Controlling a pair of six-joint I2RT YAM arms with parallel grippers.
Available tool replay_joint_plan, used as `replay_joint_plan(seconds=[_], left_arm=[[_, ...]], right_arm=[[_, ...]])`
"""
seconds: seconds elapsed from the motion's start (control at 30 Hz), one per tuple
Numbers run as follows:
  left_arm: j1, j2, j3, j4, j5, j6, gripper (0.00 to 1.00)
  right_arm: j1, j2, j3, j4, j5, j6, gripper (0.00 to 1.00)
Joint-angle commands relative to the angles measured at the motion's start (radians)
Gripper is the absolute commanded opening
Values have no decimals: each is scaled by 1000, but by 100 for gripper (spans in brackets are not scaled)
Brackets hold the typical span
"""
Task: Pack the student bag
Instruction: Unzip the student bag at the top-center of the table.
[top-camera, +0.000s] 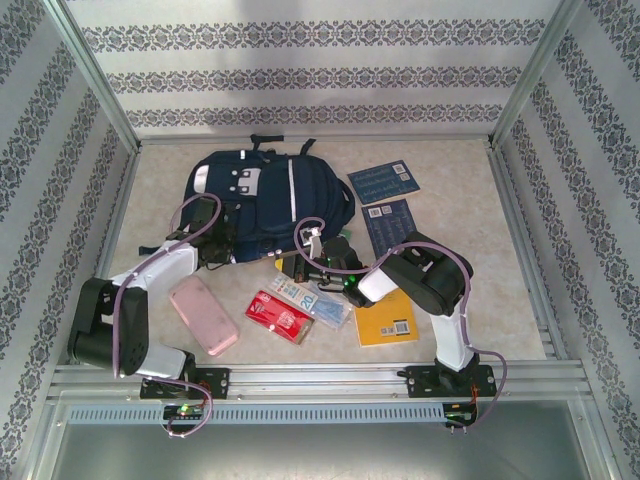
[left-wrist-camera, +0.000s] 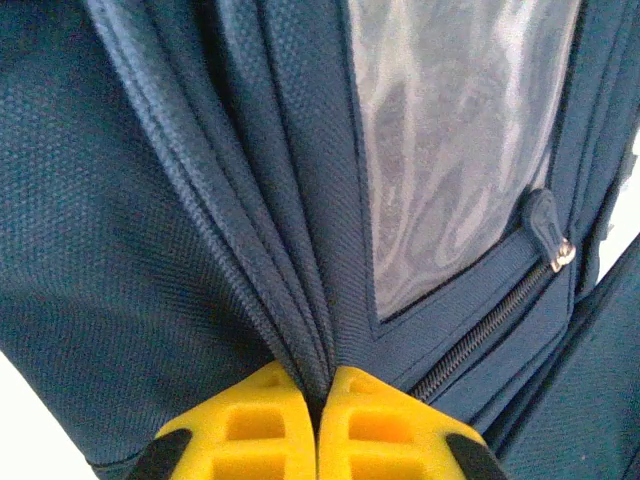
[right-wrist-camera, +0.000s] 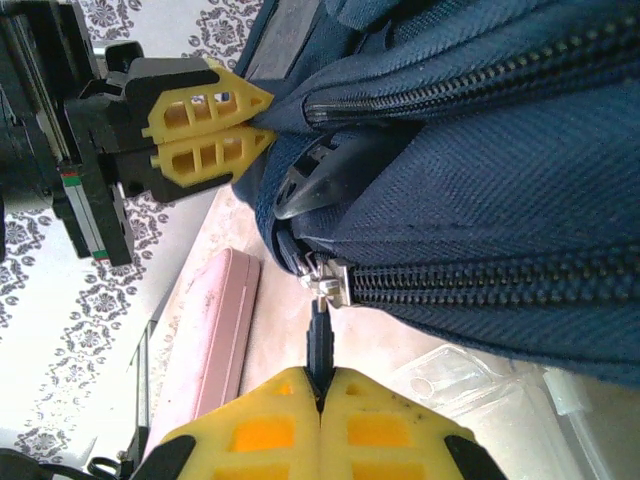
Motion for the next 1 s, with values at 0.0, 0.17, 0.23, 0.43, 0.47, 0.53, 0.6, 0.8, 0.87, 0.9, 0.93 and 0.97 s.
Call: replay_joint_plan(seconds=[0.0, 0.17, 0.23, 0.43, 0.47, 0.53, 0.6, 0.8, 0.87, 0.9, 0.93, 0.97], left_arm=[[11, 8, 42, 46, -37, 20, 0], [12, -21, 47, 21, -65, 27, 0], [13, -28, 44, 20, -70, 26, 0], [14, -29, 49, 21, -77, 32, 0], [14, -30, 49, 21, -80, 35, 0], [16, -34, 51, 18, -87, 37, 0], [22, -40, 51, 14, -90, 38, 0], [41, -44, 52, 8, -89, 50, 0], [47, -42, 52, 8, -84, 53, 0], [50, -39, 53, 8, -82, 57, 0], [52, -37, 56, 6, -82, 59, 0], [55, -33, 59, 4, -81, 62, 0]], right_arm=[[9, 2, -1, 45, 19, -19, 0], [-20, 12, -15, 56, 36, 46, 0], [-30, 11, -26, 60, 39, 57, 0], [-40, 2, -45, 59, 31, 66, 2], [-45, 1, -46, 57, 27, 74, 2], [-60, -4, -51, 52, 13, 93, 1], [-79, -13, -68, 57, 7, 106, 0], [-125, -54, -103, 15, -28, 96, 0], [-140, -61, -111, 5, -44, 98, 0], [-149, -67, -114, -4, -51, 96, 0], [-157, -72, -116, -14, -58, 95, 0], [-167, -79, -120, -26, -65, 91, 0]])
